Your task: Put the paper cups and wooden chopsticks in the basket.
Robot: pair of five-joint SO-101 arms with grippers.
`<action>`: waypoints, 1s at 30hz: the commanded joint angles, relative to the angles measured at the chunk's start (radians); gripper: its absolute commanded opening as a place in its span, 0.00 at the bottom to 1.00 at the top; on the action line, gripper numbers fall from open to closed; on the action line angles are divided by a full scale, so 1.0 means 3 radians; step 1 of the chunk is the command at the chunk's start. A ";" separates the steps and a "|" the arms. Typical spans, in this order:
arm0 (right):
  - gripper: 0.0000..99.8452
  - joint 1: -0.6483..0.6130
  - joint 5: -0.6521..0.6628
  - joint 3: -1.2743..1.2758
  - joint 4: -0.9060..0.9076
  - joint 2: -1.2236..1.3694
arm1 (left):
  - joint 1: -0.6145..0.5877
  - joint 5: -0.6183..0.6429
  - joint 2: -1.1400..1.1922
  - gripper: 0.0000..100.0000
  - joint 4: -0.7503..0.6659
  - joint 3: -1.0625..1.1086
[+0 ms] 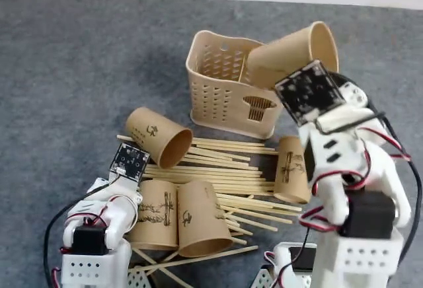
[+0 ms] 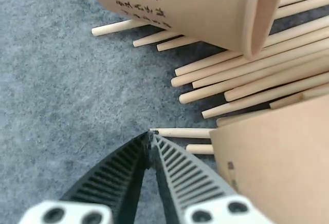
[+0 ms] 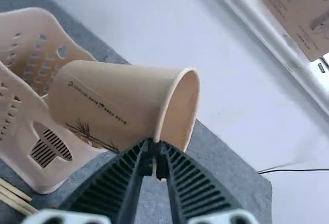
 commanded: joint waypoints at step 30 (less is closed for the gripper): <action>0.01 -0.0442 0.1647 -0.0120 -0.0575 0.0407 | -0.0171 -0.0020 -0.0013 0.00 -0.0061 -0.0059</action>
